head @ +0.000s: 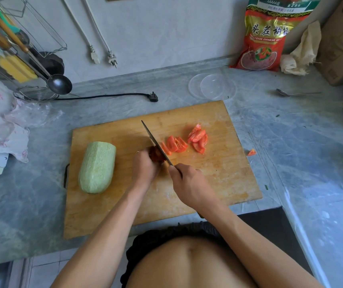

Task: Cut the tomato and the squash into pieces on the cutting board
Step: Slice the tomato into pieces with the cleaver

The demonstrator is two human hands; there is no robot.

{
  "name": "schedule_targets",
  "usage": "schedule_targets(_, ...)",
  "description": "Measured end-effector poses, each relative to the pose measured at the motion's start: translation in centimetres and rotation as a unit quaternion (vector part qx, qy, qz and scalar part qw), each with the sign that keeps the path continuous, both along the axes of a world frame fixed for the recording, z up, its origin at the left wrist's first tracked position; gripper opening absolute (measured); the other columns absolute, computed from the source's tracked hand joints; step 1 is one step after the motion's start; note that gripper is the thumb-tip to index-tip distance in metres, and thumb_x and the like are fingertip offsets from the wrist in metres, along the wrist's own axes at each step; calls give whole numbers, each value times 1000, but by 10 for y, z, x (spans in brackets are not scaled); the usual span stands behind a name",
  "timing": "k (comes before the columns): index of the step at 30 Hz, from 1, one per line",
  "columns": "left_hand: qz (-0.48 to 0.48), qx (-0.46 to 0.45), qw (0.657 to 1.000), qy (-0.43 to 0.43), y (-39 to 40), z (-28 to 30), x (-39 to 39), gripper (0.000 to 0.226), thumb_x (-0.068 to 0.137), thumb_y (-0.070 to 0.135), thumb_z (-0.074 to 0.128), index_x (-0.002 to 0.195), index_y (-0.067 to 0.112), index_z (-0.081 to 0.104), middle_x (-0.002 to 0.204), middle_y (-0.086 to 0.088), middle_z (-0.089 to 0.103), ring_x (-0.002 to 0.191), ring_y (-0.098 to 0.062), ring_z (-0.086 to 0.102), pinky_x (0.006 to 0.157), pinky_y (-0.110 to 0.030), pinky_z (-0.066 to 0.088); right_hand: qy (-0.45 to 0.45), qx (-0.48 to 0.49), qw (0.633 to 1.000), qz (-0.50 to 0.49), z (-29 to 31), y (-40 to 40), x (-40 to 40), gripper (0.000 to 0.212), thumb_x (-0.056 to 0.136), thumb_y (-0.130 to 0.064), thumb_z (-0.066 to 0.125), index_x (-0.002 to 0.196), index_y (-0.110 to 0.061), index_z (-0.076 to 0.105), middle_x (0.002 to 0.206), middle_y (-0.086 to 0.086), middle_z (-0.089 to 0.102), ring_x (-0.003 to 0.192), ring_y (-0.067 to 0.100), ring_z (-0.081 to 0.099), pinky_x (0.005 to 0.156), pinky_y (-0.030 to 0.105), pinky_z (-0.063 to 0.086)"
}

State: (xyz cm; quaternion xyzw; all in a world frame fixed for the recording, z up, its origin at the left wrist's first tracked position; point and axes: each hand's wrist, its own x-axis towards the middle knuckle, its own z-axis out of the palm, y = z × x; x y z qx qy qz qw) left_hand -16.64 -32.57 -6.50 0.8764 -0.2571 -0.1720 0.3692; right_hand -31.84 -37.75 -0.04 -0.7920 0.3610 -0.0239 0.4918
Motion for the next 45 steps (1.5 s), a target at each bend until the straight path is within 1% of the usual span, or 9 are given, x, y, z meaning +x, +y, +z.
schedule_targets(4,6,-9,1000,2,1,3,-1,17,76,9,79,92,14,76,84,-1,74,71,-6,57,53,-12,36,10,-12,1000,3,-3,7,-8,42,105,-35,40,66,-18,41,56,2,43,47,17,34,43,24,24)
schedule_targets(9,-2,-1,1000,10,2,-1,2,11,80,10,74,90,15,76,87,-4,76,77,-15,67,58,-18,37,8,-57,998,-2,-13,10,2,36,105,-34,40,74,-16,45,52,2,41,41,19,33,41,23,19)
schedule_targets(15,-10,-15,1000,11,3,1,1,10,79,10,76,89,13,76,80,3,71,62,-1,55,52,-10,38,2,-53,999,-11,-15,8,-2,38,105,-33,41,71,-16,45,51,2,42,40,19,34,41,25,22)
schedule_targets(19,-3,-15,999,29,5,-4,5,9,80,13,74,88,15,76,82,4,74,73,-9,65,58,-20,43,5,-55,998,-11,-15,13,-5,38,105,-32,40,71,-15,44,49,1,39,39,18,31,41,26,22)
schedule_targets(23,-6,0,1000,29,5,-5,5,7,76,9,71,80,14,74,71,5,70,70,-15,65,53,-13,38,0,2,999,-42,-7,3,3,40,105,-36,37,74,-13,48,57,5,49,47,22,43,46,37,37)
schedule_targets(28,-10,11,999,52,9,-9,5,25,71,5,74,86,24,73,79,8,72,78,-10,68,68,-22,52,2,57,995,-84,-3,-3,-8,45,104,-38,34,78,-6,51,66,17,58,47,24,50,37,37,48)
schedule_targets(32,-2,10,999,53,10,-13,5,31,69,13,82,84,35,67,88,6,72,83,-12,68,74,-25,52,-12,39,996,-75,-3,-3,-16,45,104,-39,35,77,-6,52,64,18,57,48,21,46,39,41,45)
schedule_targets(36,-7,23,999,21,13,-19,6,29,67,28,83,95,26,74,91,2,72,84,-12,67,71,-23,47,-36,9,998,-44,-1,-3,-23,44,104,-36,38,71,-8,45,56,10,43,48,18,35,44,38,32)
schedule_targets(45,-14,33,999,-7,15,-3,-6,24,76,22,80,99,20,74,91,-2,76,84,-18,71,68,-27,52,-48,-25,999,10,8,4,-34,43,105,-30,41,64,-17,39,51,0,34,45,14,24,43,24,22)
